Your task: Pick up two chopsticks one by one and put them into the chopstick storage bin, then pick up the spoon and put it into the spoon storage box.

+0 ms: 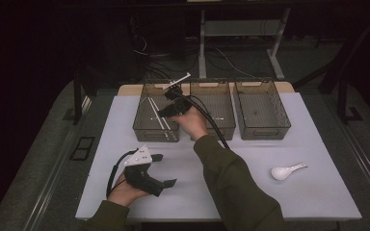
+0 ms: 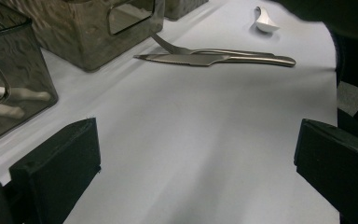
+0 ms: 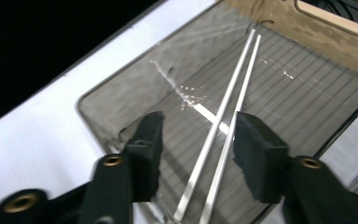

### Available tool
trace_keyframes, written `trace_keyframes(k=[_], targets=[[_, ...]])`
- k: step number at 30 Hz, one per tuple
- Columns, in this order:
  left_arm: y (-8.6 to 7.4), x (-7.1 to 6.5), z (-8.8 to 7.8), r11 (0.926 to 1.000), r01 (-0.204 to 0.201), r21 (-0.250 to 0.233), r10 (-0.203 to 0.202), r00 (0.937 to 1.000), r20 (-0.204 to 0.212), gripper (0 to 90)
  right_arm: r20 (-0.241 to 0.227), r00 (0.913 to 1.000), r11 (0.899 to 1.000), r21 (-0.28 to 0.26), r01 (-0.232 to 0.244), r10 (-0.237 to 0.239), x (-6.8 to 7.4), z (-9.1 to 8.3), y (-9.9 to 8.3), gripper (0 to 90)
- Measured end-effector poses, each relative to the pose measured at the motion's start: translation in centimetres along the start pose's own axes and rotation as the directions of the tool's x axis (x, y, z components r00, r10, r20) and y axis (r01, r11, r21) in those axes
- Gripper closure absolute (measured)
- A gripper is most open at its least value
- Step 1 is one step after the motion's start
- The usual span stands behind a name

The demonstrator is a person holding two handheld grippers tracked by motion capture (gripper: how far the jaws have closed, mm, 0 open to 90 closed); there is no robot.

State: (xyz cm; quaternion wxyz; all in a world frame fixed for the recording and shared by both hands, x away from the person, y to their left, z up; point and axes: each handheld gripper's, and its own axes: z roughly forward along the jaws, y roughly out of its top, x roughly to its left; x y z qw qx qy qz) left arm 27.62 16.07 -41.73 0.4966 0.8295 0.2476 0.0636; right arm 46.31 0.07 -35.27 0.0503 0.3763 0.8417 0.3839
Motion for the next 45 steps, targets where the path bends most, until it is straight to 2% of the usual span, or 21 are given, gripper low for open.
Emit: trace_keyframes(k=[2,6,12,19,26,29,30,38,45], targets=[[0.0,0.0,0.0,1.0000,-0.001,0.004,0.001,1.0000,0.000,0.0,-0.027,0.9996,1.000,-0.009,0.010,-0.010,-0.1,-0.8,-0.2,48.9],[0.0,0.1,-0.1,1.0000,-0.006,0.004,0.006,1.0000,-0.002,0.0,-0.040,0.9988,0.999,-0.018,0.029,-0.030,-0.4,-2.4,-0.9,42.7],[-0.1,0.3,0.0,1.0000,0.000,0.005,0.000,1.0000,-0.003,0.0,-0.080,0.9952,0.998,-0.044,0.053,-0.056,-1.9,-4.7,-2.9,37.4],[-0.1,0.3,0.0,0.9999,0.001,0.010,-0.001,1.0000,-0.008,0.0,-0.100,0.9917,0.993,-0.091,0.072,-0.081,-3.5,-7.7,-5.7,36.3],[-0.2,0.1,0.1,0.9999,0.006,0.015,-0.006,0.9999,-0.012,0.0,-0.129,0.9861,0.989,-0.121,0.089,-0.104,-4.3,-10.3,-8.2,36.2],[-0.2,0.1,0.2,0.9999,0.012,0.010,-0.012,0.9998,-0.015,0.0,-0.124,0.9843,0.987,-0.115,0.111,-0.125,-4.5,-11.1,-9.3,36.1],[-0.2,0.1,0.1,0.9998,0.001,0.020,0.000,0.9999,-0.015,0.0,-0.128,0.9836,0.987,-0.117,0.112,-0.127,-4.7,-11.4,-9.7,36.1],[-0.2,0.2,0.1,0.9998,0.005,0.019,-0.005,0.9998,-0.021,0.0,-0.123,0.9865,0.986,-0.139,0.091,-0.108,-6.1,-13.4,-12.8,35.1],[-0.3,0.3,0.0,0.9998,0.012,0.017,-0.011,0.9997,-0.024,0.0,-0.111,0.9872,0.982,-0.160,0.096,-0.114,-7.1,-15.8,-15.3,35.1]])
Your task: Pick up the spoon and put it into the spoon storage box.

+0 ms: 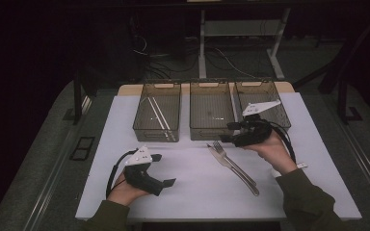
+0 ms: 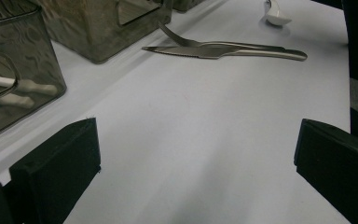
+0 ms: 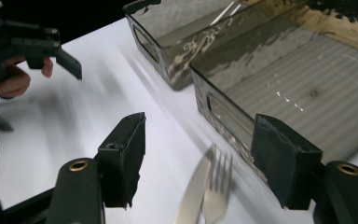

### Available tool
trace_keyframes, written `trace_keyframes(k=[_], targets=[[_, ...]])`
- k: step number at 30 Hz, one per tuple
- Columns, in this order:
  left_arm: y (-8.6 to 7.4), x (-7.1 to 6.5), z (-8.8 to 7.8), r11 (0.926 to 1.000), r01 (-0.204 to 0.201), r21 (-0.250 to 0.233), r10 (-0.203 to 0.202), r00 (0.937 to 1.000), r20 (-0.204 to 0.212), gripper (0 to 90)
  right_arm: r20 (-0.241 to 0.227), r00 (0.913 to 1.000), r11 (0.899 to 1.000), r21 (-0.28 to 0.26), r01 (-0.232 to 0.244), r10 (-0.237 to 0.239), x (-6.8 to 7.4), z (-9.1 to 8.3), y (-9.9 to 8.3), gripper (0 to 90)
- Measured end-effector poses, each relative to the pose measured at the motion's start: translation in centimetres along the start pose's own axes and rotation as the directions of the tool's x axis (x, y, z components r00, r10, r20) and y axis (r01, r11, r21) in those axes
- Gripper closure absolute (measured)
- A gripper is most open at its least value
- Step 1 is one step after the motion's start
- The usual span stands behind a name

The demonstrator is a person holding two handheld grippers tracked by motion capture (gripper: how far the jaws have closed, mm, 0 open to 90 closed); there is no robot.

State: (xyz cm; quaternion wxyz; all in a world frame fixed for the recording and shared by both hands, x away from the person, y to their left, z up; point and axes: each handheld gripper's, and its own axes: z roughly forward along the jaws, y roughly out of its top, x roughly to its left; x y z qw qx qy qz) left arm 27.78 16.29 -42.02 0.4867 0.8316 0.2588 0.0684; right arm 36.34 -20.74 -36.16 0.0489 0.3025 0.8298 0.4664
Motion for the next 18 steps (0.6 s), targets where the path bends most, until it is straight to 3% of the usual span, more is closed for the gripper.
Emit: trace_keyframes(k=[4,8,12,18], targets=[[0.0,0.1,-0.1,1.0000,0.004,-0.004,-0.004,1.0000,-0.002,0.0,-0.001,1.0000,1.000,0.001,0.000,0.000,-0.1,-1.7,-1.4,39.9],[0.0,0.1,-0.2,1.0000,0.002,-0.002,-0.002,1.0000,-0.006,0.0,0.036,0.9993,1.000,0.030,0.008,-0.009,-0.2,-3.5,-3.2,49.3],[0.0,0.0,-0.2,1.0000,-0.003,0.000,0.003,0.9999,-0.013,0.0,0.080,0.9966,0.997,0.068,-0.024,0.018,-0.9,-5.4,-5.4,60.4],[0.1,0.0,-0.1,1.0000,-0.001,0.004,0.001,0.9999,-0.012,0.0,0.154,0.9853,0.992,0.087,-0.088,0.074,-2.8,-8.0,-8.5,76.6]])
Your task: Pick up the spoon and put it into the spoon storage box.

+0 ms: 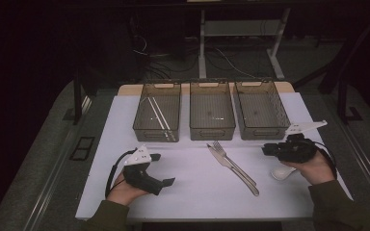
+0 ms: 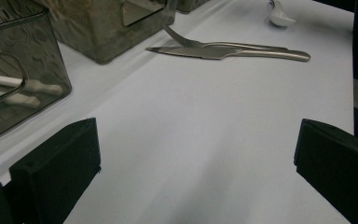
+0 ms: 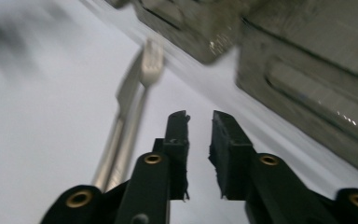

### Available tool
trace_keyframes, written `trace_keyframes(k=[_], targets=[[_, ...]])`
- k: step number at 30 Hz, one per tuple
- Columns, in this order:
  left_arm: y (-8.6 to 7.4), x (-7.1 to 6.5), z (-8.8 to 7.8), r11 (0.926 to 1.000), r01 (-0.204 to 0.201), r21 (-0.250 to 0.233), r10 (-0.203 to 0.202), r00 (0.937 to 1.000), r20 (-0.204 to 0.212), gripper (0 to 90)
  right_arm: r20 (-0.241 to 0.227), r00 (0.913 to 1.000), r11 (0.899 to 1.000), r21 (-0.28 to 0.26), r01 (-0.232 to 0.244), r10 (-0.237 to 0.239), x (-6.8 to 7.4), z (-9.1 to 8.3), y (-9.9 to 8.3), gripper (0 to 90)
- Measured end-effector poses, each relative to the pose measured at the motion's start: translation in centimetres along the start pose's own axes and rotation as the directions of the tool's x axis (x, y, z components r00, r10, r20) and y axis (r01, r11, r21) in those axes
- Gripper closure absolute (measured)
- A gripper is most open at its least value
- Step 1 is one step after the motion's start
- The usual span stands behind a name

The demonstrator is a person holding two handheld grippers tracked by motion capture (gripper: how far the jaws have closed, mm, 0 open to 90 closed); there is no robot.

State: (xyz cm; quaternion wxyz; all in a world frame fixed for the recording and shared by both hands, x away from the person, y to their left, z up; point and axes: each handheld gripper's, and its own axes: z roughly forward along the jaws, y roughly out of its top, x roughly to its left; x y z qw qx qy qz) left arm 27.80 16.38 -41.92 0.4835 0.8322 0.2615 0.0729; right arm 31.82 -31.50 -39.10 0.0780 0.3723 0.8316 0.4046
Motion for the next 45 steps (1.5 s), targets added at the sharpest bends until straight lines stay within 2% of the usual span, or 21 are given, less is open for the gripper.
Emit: trace_keyframes(k=[9,14,16,19,22,31,40,45], targets=[[0.0,0.0,-0.1,1.0000,-0.004,-0.004,0.004,1.0000,-0.001,0.0,0.105,0.9925,0.996,0.063,-0.069,0.062,-3.0,-1.3,-3.0,88.4],[0.0,0.0,-0.1,1.0000,-0.002,-0.004,0.002,1.0000,-0.001,0.0,0.154,0.9846,0.989,0.106,-0.099,0.082,-4.4,-1.5,-4.2,89.4],[0.0,-0.1,-0.1,1.0000,-0.002,-0.004,0.002,1.0000,-0.002,0.0,0.174,0.9798,0.984,0.129,-0.122,0.099,-4.9,-1.4,-4.7,89.4],[0.0,-0.1,-0.1,1.0000,-0.006,-0.004,0.006,1.0000,-0.002,0.0,0.185,0.9771,0.980,0.146,-0.134,0.106,-5.5,-1.4,-5.2,89.4],[0.0,0.0,-0.1,1.0000,-0.003,-0.005,0.003,1.0000,-0.001,0.0,0.190,0.9744,0.976,0.156,-0.150,0.120,-5.6,-1.6,-5.6,89.4],[0.0,0.0,-0.1,0.9999,-0.012,0.005,0.012,0.9999,0.000,0.0,0.209,0.9703,0.971,0.176,-0.160,0.122,-5.7,-2.4,-6.9,89.4],[0.0,0.0,-0.1,0.9999,-0.010,0.003,0.010,0.9999,0.003,0.0,0.206,0.9705,0.968,0.188,-0.165,0.126,-5.2,-3.3,-7.8,89.4],[0.0,-0.1,-0.1,0.9999,-0.009,0.004,0.009,1.0000,0.003,0.0,0.192,0.9741,0.968,0.195,-0.157,0.119,-4.5,-3.6,-8.1,89.4]])
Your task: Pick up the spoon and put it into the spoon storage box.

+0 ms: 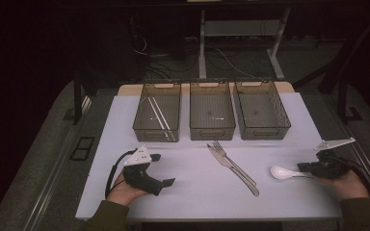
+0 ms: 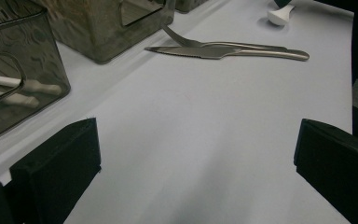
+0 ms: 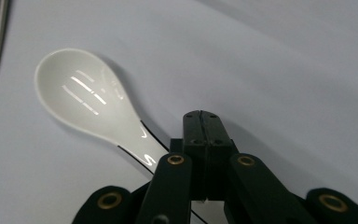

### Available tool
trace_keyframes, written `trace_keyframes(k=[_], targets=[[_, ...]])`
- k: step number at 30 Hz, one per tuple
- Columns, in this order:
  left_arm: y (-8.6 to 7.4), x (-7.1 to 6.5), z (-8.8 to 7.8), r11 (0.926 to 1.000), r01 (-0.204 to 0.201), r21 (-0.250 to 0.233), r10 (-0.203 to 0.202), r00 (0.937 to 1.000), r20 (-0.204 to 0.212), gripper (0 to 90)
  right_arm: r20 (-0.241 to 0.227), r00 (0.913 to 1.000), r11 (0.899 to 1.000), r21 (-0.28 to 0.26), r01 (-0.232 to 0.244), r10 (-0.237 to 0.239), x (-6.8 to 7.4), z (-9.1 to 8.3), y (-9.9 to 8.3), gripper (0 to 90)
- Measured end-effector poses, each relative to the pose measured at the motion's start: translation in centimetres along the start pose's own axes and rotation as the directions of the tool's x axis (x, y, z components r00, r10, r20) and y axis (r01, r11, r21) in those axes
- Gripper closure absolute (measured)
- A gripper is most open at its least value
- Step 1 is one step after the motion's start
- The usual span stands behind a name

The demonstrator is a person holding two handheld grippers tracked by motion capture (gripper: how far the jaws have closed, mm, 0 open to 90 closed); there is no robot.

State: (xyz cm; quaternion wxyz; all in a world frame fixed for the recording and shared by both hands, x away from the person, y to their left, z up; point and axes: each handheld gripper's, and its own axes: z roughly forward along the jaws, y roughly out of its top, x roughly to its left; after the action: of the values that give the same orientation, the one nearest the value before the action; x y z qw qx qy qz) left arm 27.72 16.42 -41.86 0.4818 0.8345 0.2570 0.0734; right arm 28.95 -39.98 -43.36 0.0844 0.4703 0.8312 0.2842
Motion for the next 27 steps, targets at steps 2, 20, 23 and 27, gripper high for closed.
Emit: trace_keyframes(k=[2,20,23,27], targets=[[0.0,0.0,0.0,1.0000,-0.001,0.003,0.001,1.0000,0.001,0.0,-0.009,1.0000,1.000,0.001,0.003,-0.003,0.4,-0.2,-0.2,89.4],[0.0,0.0,0.1,1.0000,0.000,0.004,0.000,1.0000,0.001,0.0,-0.127,0.9909,0.996,-0.084,0.034,-0.044,1.7,-0.4,0.3,64.3],[0.0,0.0,0.1,1.0000,-0.001,0.004,0.001,1.0000,0.001,0.0,-0.145,0.9876,0.996,-0.078,0.050,-0.061,2.1,-0.1,0.4,59.0],[0.0,0.0,0.1,1.0000,-0.001,0.004,0.001,1.0000,0.002,0.0,-0.152,0.9854,0.996,-0.057,0.067,-0.075,2.4,0.4,0.5,54.5]])
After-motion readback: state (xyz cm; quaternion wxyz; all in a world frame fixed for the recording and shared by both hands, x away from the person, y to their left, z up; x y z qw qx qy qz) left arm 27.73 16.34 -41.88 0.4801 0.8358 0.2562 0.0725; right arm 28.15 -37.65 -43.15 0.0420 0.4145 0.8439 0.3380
